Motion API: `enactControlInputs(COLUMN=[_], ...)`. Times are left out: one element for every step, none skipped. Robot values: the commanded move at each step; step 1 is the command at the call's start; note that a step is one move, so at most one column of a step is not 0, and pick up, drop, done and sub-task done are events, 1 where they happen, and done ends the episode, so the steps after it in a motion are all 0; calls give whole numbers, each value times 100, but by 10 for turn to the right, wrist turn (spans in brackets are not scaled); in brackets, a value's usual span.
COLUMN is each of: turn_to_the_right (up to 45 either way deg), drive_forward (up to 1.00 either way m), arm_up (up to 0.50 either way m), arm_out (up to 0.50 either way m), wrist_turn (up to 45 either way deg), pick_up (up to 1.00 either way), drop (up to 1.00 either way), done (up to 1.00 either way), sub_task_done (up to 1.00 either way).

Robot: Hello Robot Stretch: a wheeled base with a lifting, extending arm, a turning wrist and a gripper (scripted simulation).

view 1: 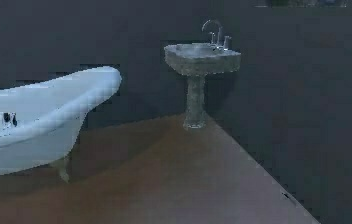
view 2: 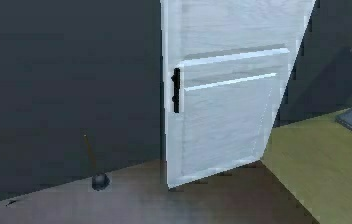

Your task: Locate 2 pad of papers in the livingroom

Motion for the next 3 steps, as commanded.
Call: enactControlInputs(turn_to_the_right=[-450, -330, -30], drive_forward=[0, 0, 0], arm_up=[0, 0, 0], arm_out=[0, 0, 0], wrist_turn=[0, 0, 0], pick_up=[0, 0, 0], drop=[0, 0, 0], done=[0, 0, 0], sub_task_done=[0, 0, 0])
